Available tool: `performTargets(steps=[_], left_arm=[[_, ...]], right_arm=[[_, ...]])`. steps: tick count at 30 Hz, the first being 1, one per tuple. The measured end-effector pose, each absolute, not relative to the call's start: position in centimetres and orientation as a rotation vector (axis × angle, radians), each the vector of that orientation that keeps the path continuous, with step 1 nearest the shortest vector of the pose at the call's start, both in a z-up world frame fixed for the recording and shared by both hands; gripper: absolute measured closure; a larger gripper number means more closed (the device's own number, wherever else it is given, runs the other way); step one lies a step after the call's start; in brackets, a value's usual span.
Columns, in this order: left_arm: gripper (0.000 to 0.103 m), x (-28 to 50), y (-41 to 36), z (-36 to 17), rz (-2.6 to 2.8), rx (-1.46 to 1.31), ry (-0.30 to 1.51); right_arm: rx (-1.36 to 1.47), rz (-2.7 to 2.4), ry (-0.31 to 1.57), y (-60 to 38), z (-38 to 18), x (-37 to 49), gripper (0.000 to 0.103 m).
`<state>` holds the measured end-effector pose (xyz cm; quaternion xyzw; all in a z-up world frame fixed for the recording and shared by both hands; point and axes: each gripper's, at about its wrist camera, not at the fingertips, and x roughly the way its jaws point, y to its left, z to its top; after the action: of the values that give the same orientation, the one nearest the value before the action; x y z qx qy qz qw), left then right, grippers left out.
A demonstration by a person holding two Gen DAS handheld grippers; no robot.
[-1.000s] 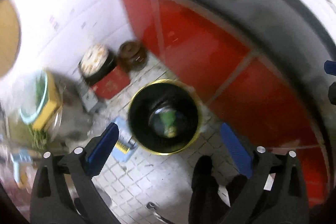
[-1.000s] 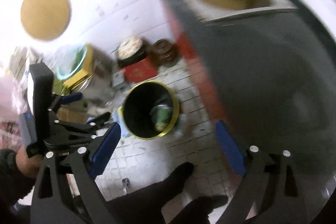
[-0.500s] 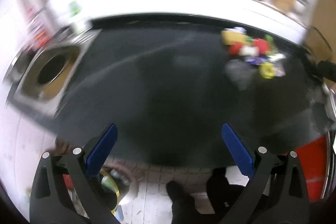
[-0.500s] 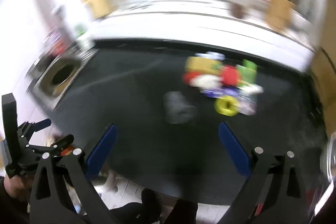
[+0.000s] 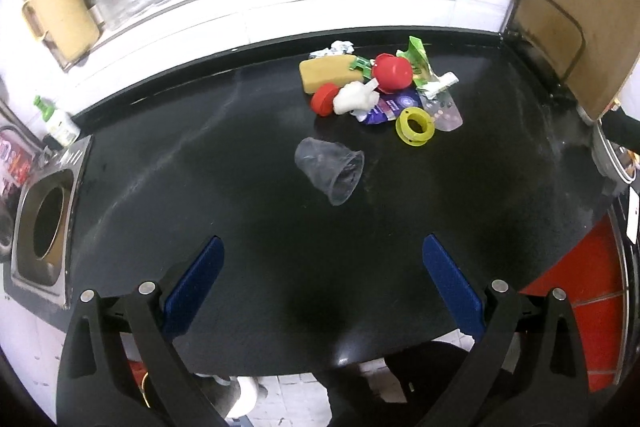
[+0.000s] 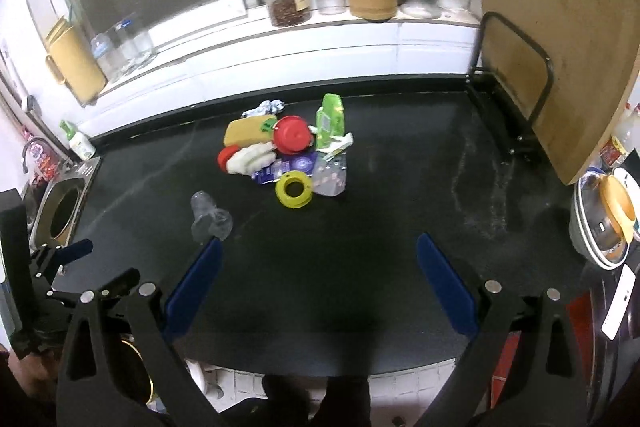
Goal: Collect trash
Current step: 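Grasp the clear plastic cup with the left tool while the right tool grasps the green juice carton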
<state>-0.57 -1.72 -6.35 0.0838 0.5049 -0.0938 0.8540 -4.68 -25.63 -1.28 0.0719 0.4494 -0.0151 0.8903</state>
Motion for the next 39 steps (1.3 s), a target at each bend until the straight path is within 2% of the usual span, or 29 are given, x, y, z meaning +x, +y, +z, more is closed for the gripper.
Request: performTargets(steps=[23,39], left_arm=[[0.007,3.7,-2.7,-9.4,-0.107,0.158,1.112],[0.007,9.8,-3.0,-18.8,-0.009,0.163,1.2]], right_arm=[[0.133,0.028,0.976,-27.1,-3.4,0.8,0.009],[0.083,0.092,1.096,-27.8,-11.9,13.3,0.009]])
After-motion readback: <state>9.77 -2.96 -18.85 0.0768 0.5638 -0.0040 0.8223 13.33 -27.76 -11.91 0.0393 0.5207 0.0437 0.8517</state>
